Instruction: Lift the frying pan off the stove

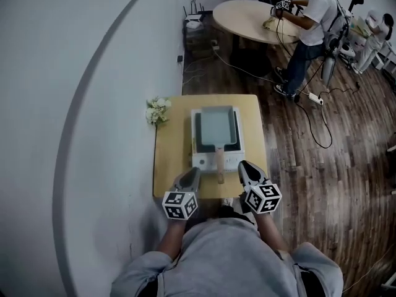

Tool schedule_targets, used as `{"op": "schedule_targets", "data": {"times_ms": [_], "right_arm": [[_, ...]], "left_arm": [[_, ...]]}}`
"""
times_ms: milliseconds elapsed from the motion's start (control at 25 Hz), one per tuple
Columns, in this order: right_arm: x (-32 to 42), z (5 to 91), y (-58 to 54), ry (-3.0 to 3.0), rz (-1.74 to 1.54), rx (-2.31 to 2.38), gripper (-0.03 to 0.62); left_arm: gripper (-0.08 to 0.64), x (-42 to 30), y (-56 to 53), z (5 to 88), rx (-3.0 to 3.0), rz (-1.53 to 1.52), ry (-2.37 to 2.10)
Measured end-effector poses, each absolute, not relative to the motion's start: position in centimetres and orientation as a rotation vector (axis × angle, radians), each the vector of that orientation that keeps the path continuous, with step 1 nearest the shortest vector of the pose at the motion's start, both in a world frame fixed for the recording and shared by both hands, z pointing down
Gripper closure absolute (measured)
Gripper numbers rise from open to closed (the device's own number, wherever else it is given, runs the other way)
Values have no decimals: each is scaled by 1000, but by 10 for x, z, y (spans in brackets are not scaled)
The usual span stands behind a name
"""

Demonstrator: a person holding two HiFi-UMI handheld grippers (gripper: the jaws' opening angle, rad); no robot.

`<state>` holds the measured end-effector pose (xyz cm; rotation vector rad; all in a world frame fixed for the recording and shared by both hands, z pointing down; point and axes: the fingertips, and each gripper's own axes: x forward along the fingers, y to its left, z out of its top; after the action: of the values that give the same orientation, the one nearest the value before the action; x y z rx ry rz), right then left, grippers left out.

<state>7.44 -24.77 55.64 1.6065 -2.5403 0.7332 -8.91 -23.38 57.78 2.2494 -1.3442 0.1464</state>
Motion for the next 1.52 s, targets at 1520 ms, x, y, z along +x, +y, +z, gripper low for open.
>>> {"op": "schedule_targets", "data": {"times_ms": [1520], "right_arm": [[-1,689,-257,-2375,1728,662,374]], "left_arm": [[354,10,-300,696,1682,-25,-366]]}}
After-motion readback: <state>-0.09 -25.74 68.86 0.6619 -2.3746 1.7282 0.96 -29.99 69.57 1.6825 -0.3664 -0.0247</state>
